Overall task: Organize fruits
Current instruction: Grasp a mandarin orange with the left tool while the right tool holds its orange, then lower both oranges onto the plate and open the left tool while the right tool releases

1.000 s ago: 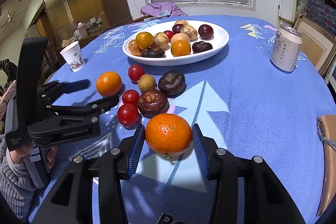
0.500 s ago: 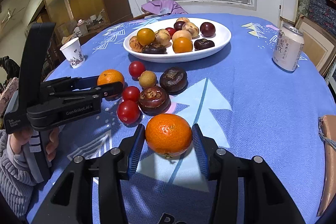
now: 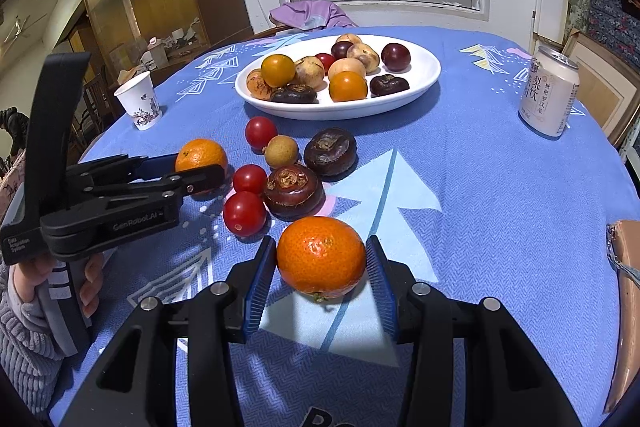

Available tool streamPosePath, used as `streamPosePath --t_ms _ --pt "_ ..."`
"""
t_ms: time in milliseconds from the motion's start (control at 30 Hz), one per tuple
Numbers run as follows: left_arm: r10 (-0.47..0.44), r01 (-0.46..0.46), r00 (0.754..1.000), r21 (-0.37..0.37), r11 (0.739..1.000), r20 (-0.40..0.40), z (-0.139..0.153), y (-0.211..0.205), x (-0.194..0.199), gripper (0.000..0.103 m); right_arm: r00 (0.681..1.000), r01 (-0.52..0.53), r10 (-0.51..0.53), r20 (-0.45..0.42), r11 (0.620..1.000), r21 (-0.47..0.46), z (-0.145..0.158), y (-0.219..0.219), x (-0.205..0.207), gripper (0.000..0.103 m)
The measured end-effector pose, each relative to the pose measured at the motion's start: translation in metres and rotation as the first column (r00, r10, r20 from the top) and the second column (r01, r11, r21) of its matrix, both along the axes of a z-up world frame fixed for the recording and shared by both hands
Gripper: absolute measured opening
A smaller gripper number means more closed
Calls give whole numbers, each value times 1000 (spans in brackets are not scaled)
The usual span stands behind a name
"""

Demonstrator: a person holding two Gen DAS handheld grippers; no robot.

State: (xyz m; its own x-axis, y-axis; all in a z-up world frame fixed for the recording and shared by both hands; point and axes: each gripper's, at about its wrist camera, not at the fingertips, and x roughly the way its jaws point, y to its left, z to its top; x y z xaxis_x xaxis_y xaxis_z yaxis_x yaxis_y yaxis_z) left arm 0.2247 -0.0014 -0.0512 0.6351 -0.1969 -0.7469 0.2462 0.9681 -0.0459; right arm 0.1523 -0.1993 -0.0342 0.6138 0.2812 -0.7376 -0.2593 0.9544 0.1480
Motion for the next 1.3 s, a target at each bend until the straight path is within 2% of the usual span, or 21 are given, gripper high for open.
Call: streamPosePath --t_ms 200,433,533,667,833,1000,1133,1300 --pt "8 -6 997 -17 1000 73 20 2 -23 47 999 7 -8 34 1000 21 9 -3 -3 47" --pt "21 -16 988 -38 999 151 53 6 -35 47 993 -9 -2 121 996 90 37 -11 -12 47" --pt "43 -36 983 -41 998 180 76 9 -20 47 991 4 -21 133 992 129 57 -21 0 47" --pt "81 -71 973 -53 996 214 105 9 16 47 981 46 -68 184 991 125 89 -31 30 47" --pt "125 -104 970 -109 989 209 112 9 65 47 973 84 -118 199 982 170 110 -37 82 47" --pt "158 -139 974 -124 982 161 93 10 116 47 978 119 -147 145 975 185 93 -37 136 47" --pt "178 -164 976 -119 979 124 73 13 150 47 984 146 -160 83 976 161 64 -34 176 47" --pt "163 -154 982 -96 983 92 49 14 178 47 983 172 -179 35 973 153 31 -31 206 47"
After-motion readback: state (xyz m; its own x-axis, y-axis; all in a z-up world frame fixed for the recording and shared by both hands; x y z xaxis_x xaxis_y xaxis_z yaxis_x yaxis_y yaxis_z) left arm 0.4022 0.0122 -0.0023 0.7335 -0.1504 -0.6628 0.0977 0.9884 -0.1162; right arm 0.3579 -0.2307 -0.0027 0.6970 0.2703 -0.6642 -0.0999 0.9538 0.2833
